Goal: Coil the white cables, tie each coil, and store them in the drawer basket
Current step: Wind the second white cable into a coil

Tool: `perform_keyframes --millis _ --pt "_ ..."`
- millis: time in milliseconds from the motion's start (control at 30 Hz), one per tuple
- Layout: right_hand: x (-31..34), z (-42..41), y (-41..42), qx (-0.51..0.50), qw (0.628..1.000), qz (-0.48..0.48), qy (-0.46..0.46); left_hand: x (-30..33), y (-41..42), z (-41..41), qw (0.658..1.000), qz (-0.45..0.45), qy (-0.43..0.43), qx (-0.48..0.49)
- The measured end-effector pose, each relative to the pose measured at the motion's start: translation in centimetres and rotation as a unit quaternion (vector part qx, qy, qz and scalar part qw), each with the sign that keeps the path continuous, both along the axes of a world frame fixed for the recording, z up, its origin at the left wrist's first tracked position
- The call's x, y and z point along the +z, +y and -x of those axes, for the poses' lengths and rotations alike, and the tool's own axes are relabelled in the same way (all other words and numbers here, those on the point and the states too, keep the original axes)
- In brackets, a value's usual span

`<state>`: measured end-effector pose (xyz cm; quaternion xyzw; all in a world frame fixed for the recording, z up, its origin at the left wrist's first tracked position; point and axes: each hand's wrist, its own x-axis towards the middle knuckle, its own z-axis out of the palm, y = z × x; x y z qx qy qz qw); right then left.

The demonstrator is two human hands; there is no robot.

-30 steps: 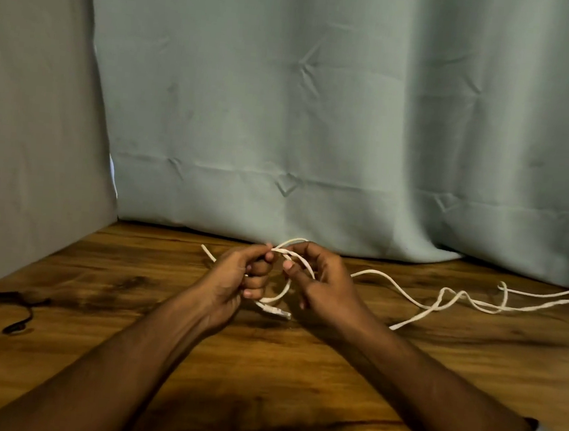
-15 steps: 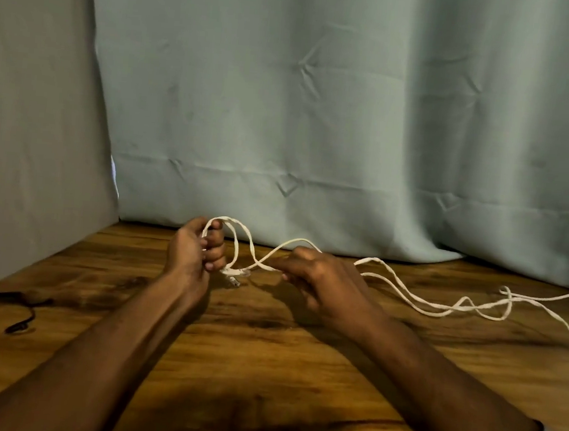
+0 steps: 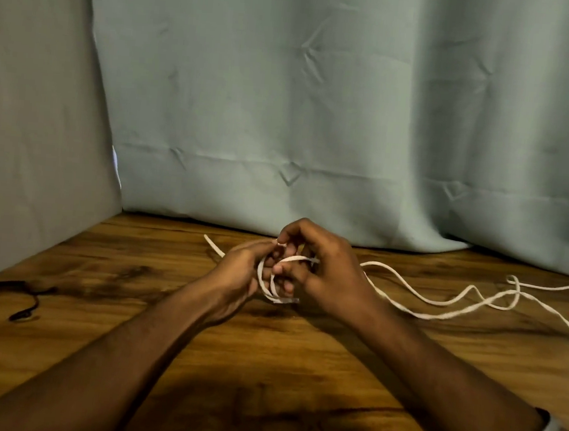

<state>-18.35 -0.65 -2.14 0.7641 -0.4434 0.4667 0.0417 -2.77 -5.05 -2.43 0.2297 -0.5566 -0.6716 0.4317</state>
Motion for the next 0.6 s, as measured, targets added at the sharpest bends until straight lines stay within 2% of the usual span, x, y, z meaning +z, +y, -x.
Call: perform_keyframes --millis 67,167,200,267,300,433,600 --pt "0.0 0.1 -0.4 -0.054 0.998 0.002 -0.038 -0.1 0.6 0.2 0.999 0.013 -0.027 -0.039" --pt "-0.1 0.2 -0.3 -0.054 0.985 -0.089 -0.138 -0.1 0.5 0.3 0.996 -0.027 -0.023 -0.079" --pt "-0.2 0.2 -0.3 -0.014 0.971 -0.139 -0.194 -0.2 0.3 0.2 0.995 -0.034 -0.026 -0.085" --pt "-0.5 0.0 -0.1 0.093 0.912 -0.237 -0.323 -0.2 0.3 0.3 0.995 -0.021 -0.043 -0.084" --pt "-0.5 -0.1 0.0 0.116 0.887 -0.271 -0.355 -0.2 0.4 0.3 0.996 0.000 -0.056 -0.070" --pt "-0.1 0.0 0.0 0.153 0.855 -0.332 -0.369 0.1 0.6 0.0 0.995 0.064 -0.076 -0.014" --pt "0.2 -0.1 -0.2 0.185 0.830 -0.326 -0.414 0.0 -0.7 0.0 0.999 0.037 -0.021 -0.002"
